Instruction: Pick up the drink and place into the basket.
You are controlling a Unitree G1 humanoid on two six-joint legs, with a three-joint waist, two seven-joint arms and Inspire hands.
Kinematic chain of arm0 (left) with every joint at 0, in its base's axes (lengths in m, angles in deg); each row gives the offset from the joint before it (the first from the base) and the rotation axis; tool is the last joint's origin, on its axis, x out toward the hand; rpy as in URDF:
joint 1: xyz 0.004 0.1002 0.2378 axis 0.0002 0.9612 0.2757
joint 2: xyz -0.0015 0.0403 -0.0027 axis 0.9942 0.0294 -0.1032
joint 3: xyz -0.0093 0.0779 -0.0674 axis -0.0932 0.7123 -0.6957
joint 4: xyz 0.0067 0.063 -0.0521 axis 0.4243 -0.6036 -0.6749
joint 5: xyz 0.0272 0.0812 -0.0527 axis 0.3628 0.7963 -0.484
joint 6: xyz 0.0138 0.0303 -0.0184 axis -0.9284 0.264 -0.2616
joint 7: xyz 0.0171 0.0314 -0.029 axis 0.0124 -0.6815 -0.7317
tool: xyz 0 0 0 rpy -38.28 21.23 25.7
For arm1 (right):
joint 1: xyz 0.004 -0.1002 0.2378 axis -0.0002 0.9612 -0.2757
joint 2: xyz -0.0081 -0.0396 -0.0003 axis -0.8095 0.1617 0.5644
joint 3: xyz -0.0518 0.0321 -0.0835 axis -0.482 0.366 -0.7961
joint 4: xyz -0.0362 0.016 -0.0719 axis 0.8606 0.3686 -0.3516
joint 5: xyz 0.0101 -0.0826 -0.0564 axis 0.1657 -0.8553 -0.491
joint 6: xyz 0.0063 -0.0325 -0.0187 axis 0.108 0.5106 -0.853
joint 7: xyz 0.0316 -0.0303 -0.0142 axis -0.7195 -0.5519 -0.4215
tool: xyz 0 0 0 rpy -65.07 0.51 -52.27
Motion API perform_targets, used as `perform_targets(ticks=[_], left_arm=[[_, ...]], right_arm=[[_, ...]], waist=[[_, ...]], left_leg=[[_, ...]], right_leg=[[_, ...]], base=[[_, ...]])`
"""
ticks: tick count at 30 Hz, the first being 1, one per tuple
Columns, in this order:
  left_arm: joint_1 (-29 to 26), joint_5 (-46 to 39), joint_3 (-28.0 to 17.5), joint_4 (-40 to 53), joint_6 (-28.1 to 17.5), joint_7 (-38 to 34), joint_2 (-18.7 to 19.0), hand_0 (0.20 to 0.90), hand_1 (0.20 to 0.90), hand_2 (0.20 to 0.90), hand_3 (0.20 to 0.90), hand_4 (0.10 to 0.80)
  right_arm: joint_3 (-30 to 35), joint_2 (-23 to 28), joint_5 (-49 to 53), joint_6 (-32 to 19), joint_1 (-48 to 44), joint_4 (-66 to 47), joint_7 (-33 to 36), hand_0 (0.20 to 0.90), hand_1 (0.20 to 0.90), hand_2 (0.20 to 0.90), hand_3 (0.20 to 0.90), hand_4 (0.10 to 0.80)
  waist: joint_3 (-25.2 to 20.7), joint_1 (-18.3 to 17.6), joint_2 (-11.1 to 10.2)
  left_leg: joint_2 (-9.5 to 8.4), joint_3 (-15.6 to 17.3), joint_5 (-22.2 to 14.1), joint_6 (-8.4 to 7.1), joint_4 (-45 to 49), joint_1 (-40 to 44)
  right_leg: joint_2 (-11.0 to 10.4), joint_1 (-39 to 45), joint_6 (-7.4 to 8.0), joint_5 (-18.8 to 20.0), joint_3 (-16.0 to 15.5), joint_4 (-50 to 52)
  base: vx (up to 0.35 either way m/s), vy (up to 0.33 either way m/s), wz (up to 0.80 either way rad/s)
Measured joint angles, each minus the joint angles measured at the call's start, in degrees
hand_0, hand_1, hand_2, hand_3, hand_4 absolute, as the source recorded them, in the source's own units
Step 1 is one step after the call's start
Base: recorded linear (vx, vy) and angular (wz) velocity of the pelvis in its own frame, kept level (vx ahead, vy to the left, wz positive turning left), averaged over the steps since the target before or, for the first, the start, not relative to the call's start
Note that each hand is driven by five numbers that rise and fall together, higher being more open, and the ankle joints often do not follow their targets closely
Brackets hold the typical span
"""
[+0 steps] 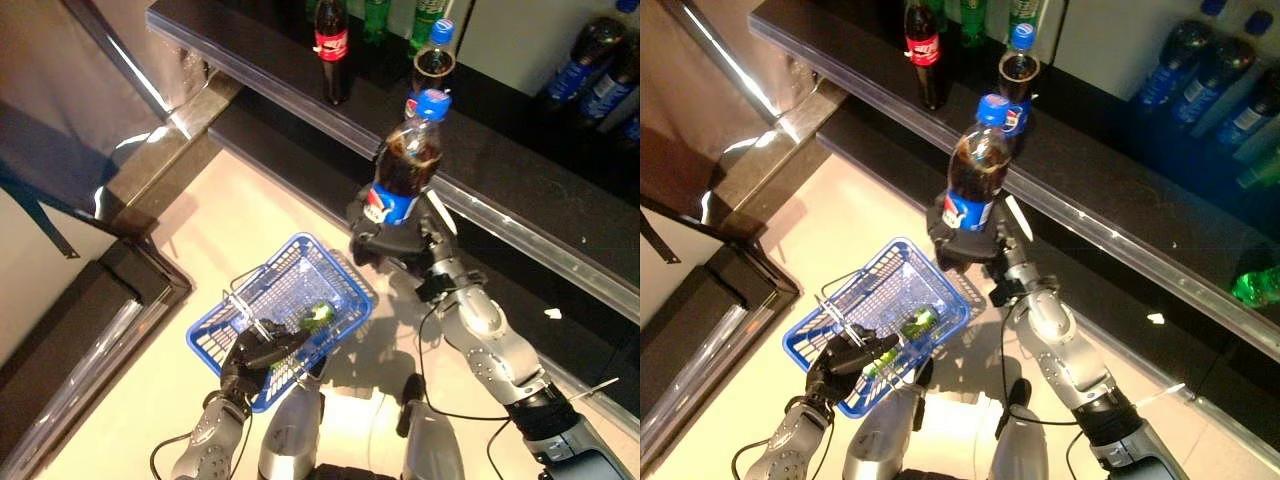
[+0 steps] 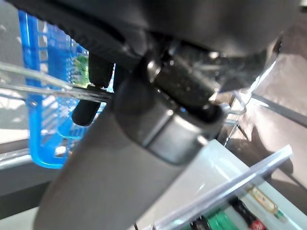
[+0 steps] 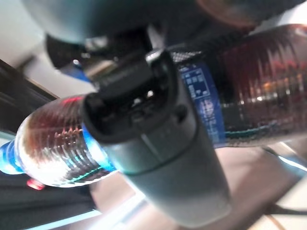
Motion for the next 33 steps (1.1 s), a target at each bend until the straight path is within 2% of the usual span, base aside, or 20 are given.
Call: perform_targets(ticks=[9, 15, 19, 25, 33], left_arm=[[0.12, -0.36, 1.00, 7.14, 3.78, 1.35, 5.23, 0.300, 0.300, 0.300, 0.200, 0.100], [0.19, -3.85, 1.19, 12.25, 7.29, 3.83, 8.06, 0.300, 0.300, 0.300, 0.200, 0.100], [-0.05, -6.43, 3.43, 16.35, 8.38, 6.26, 12.61, 0.300, 0.300, 0.300, 0.200, 0.100], [-2.25, -8.61, 5.33, 19.56, 8.74, 10.01, 16.15, 0.300, 0.300, 0.300, 0.200, 0.100], [-3.53, -10.04, 8.46, 19.60, 9.27, 12.11, 18.15, 0.300, 0.300, 0.300, 0.200, 0.100]], right_arm=[[-6.05, -0.36, -0.53, 1.47, -0.42, 0.25, 2.81, 0.300, 0.300, 0.300, 0.200, 0.100], [-9.76, -1.31, -0.56, 1.58, -0.46, 1.15, 5.49, 0.300, 0.300, 0.300, 0.200, 0.100], [-11.82, -2.66, -0.73, 1.59, -0.69, 3.68, 6.92, 0.300, 0.300, 0.300, 0.200, 0.100], [-16.37, -3.49, -2.78, 1.76, -2.29, 10.57, 8.53, 0.300, 0.300, 0.300, 0.200, 0.100], [-18.64, -5.60, -4.06, 2.56, -3.53, 21.13, 8.69, 0.300, 0.300, 0.300, 0.200, 0.100]], waist=[[-0.11, 2.83, -0.21], [-0.36, 4.29, -0.73], [-0.46, 4.33, -0.91], [-0.48, 5.09, -0.95], [-0.49, 6.00, -0.97]], left_leg=[[-0.36, -2.13, 0.10, -0.19, 0.02, 0.28], [-0.76, -3.06, 0.08, -0.21, -0.07, 0.97], [-1.06, -3.45, 0.08, -0.16, -0.07, 0.62], [-1.03, -4.00, 0.10, -0.17, 0.01, 0.16], [-1.30, -4.54, 0.10, -0.17, -0.10, 0.08]], right_leg=[[-0.44, 1.72, 0.18, -0.93, -2.43, 0.32], [-0.93, 2.60, 0.03, -1.82, -2.87, 0.50], [-1.32, 2.70, 0.18, -1.91, -3.62, 0.58], [-1.37, 2.66, 0.27, -1.94, -4.08, 0.53], [-1.94, 2.67, 0.53, -2.14, -4.27, 0.62]], base=[[0.007, -0.029, 0.14], [-0.001, -0.024, 0.08], [-0.006, -0.024, 0.09], [0.010, -0.005, 0.04], [-0.003, -0.002, 0.01]])
